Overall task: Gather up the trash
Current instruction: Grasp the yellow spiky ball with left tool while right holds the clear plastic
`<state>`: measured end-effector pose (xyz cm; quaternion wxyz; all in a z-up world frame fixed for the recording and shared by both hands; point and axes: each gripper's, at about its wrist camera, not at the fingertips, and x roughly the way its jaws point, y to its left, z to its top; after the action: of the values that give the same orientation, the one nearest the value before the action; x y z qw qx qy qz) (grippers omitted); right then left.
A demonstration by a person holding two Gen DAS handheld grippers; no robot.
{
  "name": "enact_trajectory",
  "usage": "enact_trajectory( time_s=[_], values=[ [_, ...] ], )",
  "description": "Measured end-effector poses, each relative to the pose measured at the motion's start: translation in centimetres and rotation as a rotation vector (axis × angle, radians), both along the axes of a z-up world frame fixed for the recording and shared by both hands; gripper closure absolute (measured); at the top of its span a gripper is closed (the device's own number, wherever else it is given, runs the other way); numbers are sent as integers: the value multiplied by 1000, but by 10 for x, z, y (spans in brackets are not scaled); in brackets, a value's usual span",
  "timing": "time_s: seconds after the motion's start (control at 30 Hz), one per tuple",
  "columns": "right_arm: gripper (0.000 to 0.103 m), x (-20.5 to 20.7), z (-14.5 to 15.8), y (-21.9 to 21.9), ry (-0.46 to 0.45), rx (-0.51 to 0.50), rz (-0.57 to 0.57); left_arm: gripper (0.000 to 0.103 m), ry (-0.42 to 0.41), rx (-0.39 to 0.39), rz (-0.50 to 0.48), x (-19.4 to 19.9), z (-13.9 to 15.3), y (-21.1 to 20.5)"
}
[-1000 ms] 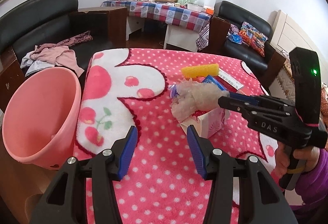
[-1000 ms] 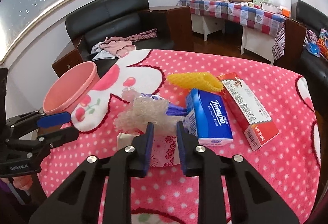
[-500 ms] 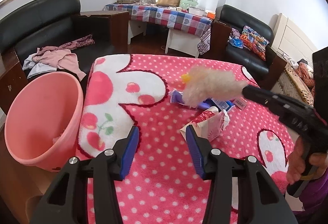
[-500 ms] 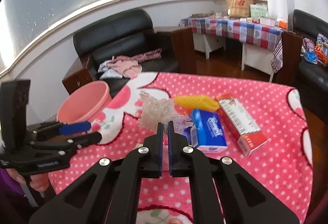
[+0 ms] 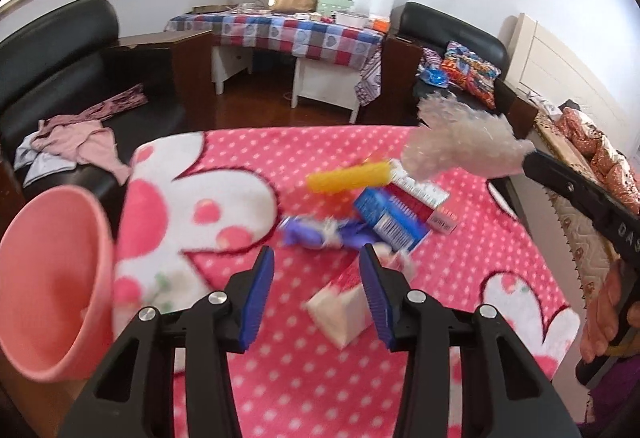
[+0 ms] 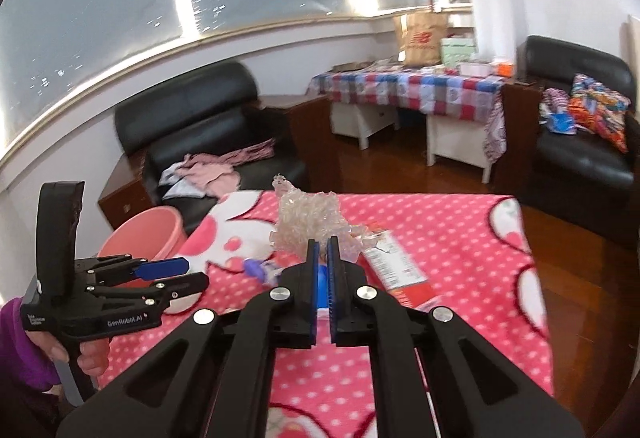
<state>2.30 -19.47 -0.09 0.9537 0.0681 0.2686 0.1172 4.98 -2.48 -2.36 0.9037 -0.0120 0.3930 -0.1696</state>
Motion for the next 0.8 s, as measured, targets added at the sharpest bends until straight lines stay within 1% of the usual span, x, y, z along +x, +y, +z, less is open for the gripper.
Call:
enact_trajectory(
  time_s=[0.1, 0.17, 0.23, 0.4, 0.57, 0.63, 0.7, 0.73, 0.77, 0.8],
  values=[
    [98, 1, -1, -15, 5, 4, -41, 59, -7, -16, -20, 17, 4, -23],
    [98, 1, -3, -24, 9, 7, -59, 59, -19, -6, -37, 26, 5, -39],
    [98, 2, -5, -32, 14, 6, -76, 59, -32, 26, -59, 35, 3, -57],
    [98, 3, -11, -46, 28, 12, -99, 59, -54, 99, -124, 54, -1, -88],
    [99, 4, -17, -57, 38, 24, -116, 59, -55, 180, -131, 75, -13, -108],
    [99, 5, -18, -59, 41, 27, -118, 64, -63, 213, -128, 81, -18, -114],
    [99, 5, -19, -60, 45, 28, -117, 76, -65, 246, -121, 86, -24, -118],
    [99, 5, -20, -60, 48, 29, -115, 78, -58, 258, -109, 87, -27, -117],
    [99, 5, -21, -60, 48, 30, -113, 83, -54, 261, -99, 88, -29, -116],
    [99, 5, -21, -60, 49, 32, -110, 85, -50, 258, -93, 89, -31, -115]
  ],
)
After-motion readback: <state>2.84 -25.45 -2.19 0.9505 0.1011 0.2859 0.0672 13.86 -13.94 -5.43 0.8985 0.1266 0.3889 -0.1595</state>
